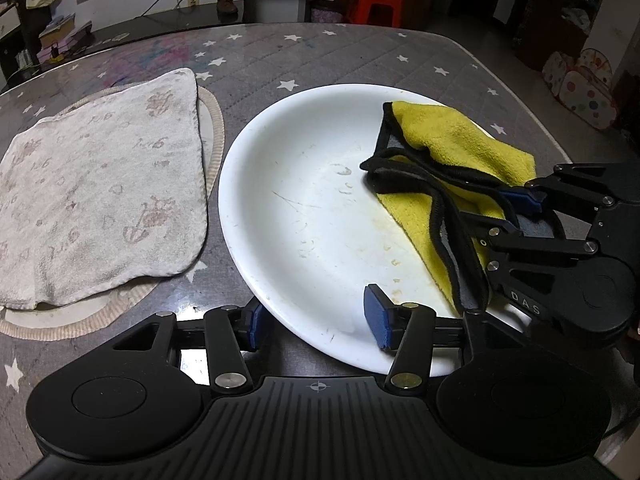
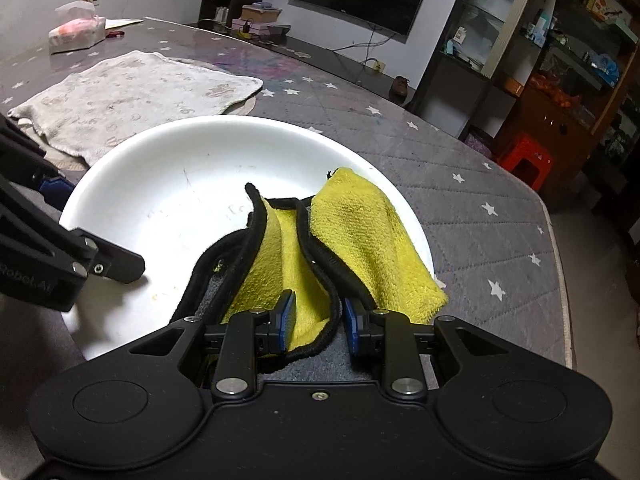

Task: Clean bowl
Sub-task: 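Drag the cloth back across the bowl bottom with the right tool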

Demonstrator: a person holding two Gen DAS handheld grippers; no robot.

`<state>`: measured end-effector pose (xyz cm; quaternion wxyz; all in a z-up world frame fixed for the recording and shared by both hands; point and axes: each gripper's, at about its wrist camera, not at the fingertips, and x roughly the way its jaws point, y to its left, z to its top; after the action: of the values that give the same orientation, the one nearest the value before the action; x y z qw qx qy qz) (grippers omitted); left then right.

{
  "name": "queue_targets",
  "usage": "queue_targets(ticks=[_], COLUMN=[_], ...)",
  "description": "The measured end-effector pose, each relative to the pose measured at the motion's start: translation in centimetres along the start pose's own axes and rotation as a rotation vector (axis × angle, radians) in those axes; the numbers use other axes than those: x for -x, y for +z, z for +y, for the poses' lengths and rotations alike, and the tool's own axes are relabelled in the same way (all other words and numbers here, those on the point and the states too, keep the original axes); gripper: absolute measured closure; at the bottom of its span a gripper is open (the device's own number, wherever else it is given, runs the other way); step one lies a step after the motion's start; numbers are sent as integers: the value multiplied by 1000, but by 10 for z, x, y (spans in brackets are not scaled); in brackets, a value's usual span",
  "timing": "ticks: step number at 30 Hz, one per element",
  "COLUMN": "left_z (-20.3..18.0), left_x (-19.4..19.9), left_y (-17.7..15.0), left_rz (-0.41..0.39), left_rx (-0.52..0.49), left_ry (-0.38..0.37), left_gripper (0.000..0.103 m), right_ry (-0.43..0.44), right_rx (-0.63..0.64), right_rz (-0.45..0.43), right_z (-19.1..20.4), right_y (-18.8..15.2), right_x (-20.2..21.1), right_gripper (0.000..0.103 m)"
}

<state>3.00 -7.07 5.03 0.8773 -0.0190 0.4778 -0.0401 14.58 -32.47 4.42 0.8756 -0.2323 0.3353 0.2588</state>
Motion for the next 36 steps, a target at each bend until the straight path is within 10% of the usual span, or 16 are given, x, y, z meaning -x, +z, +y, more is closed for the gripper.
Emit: queue_targets(ticks=[36], left_z=[-11], left_x=[9], left_y=[-9], left_rz=[15], left_rx=[113], left_ry=[-4], left_gripper=[52], right_ry=[27], right_rx=[-29], right_rz=[-14], right_z=[-3], right_y=[-3], right_x=[-1], right_gripper=[75])
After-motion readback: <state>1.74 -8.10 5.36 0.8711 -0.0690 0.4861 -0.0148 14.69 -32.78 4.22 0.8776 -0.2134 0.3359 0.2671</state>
